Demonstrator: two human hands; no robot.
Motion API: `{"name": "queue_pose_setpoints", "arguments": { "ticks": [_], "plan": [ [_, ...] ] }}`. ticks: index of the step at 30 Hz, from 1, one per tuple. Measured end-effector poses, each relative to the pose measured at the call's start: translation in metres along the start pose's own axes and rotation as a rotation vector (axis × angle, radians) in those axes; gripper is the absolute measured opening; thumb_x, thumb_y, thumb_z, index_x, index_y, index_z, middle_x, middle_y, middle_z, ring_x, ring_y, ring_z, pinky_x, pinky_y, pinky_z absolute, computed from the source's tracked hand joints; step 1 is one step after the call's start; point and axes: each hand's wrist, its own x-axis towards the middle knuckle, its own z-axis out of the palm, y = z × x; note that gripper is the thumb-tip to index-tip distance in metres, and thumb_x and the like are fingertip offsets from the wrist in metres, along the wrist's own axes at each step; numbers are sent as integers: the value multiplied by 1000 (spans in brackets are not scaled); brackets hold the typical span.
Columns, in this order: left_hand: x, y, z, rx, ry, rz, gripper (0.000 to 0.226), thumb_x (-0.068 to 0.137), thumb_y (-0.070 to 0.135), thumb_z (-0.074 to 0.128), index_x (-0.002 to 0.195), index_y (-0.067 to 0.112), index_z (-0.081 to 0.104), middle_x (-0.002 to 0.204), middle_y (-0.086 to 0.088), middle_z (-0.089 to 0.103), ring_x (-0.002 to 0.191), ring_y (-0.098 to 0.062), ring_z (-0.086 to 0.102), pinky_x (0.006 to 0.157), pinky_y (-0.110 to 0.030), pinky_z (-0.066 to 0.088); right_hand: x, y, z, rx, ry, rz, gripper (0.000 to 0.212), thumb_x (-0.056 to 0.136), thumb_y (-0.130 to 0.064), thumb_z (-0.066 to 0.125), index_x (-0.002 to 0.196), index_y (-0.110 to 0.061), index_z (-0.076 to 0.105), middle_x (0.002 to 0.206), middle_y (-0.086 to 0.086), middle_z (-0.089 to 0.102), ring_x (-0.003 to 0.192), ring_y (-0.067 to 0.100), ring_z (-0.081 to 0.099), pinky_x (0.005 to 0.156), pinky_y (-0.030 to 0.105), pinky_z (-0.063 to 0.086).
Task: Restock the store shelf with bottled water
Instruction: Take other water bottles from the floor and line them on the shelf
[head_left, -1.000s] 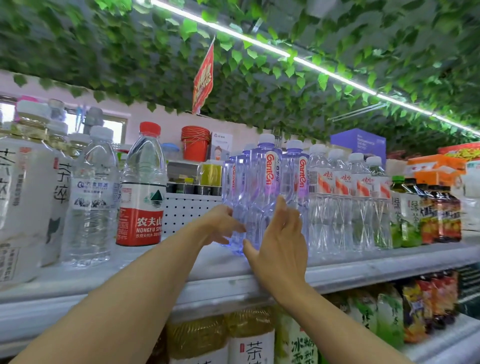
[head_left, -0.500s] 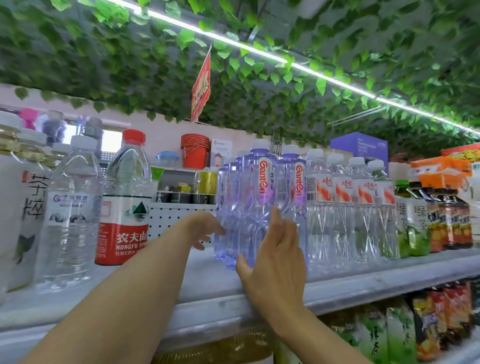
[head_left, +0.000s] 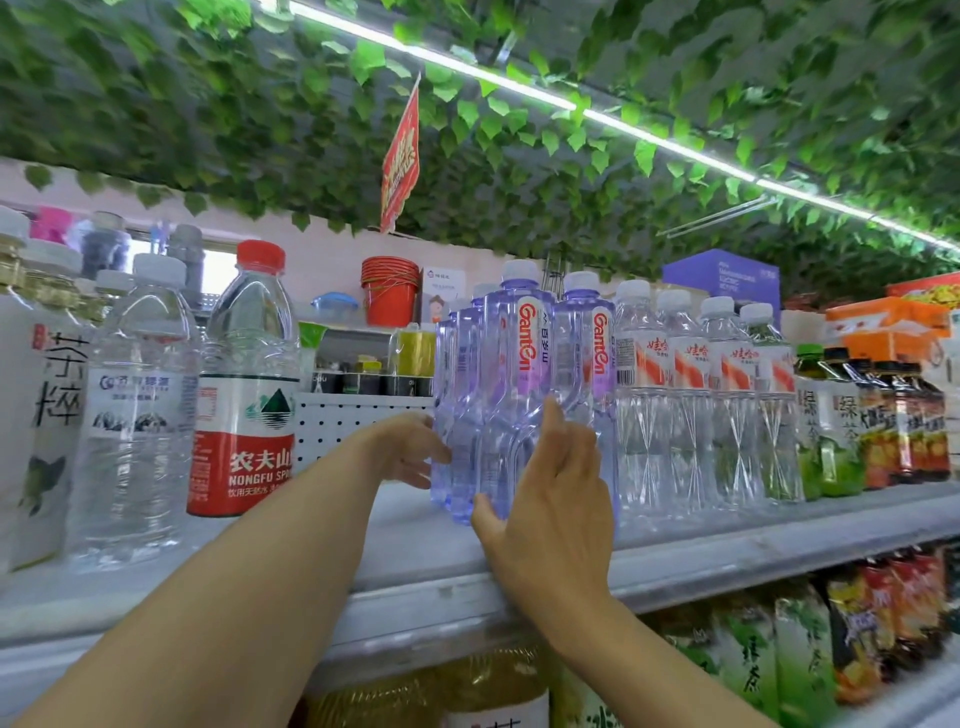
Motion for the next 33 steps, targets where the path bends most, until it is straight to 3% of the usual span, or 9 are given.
{"name": "queue_pose_setpoints", "arguments": {
  "ticks": [4,9,13,16,22,27,33],
  "plan": [
    [-2,0,1,-13,16,-3,29,89,-5,55,112,13,53,122,-14,60,98,-27,61,82,-36,51,-1,0,0,1,19,-5,99,75,-45,70,139,-23,-3,131,9,32,115,26,42,84,35,45],
    [-11,3,2,24,69,-69,44,91,-4,54,133,5,46,135,-16,50,118,-31,54,98,-39,47,-3,0,-1,-28,46,20,98,71,-45,75,138,-19,9,126,10,41,109,28,48,78,36,47],
    [-34,9,3,135,211,-112,47,92,5,56,135,1,39,140,-19,43,125,-32,48,102,-46,42,-3,-2,-8,-15,-24,26,94,79,-48,67,138,-22,-2,135,8,31,119,26,40,88,35,41],
    [-60,14,5,125,293,-60,58,91,7,58,140,-2,30,141,-22,41,126,-33,44,103,-42,37,-3,-5,-16,-29,-103,48,93,85,-51,60,142,-19,-6,142,8,20,128,26,31,96,35,36],
    [-123,8,5,104,344,58,68,87,8,63,145,7,26,146,-16,35,129,-31,40,106,-40,35,-12,-11,-39,48,-141,99,83,83,-40,64,142,-18,9,140,9,20,128,26,29,101,36,36],
    [-173,-1,3,121,452,87,61,85,14,68,136,13,35,132,-11,49,116,-26,50,90,-33,42,-20,-21,-51,116,-166,12,72,82,-34,64,136,-15,20,135,8,21,127,26,25,102,35,30],
    [-211,-13,-13,57,746,54,50,79,10,71,120,14,42,113,-7,58,99,-22,55,80,-31,43,-32,-36,-49,244,-226,-115,69,82,-32,65,136,-13,26,132,6,24,125,25,26,105,33,27]
  ]
}}
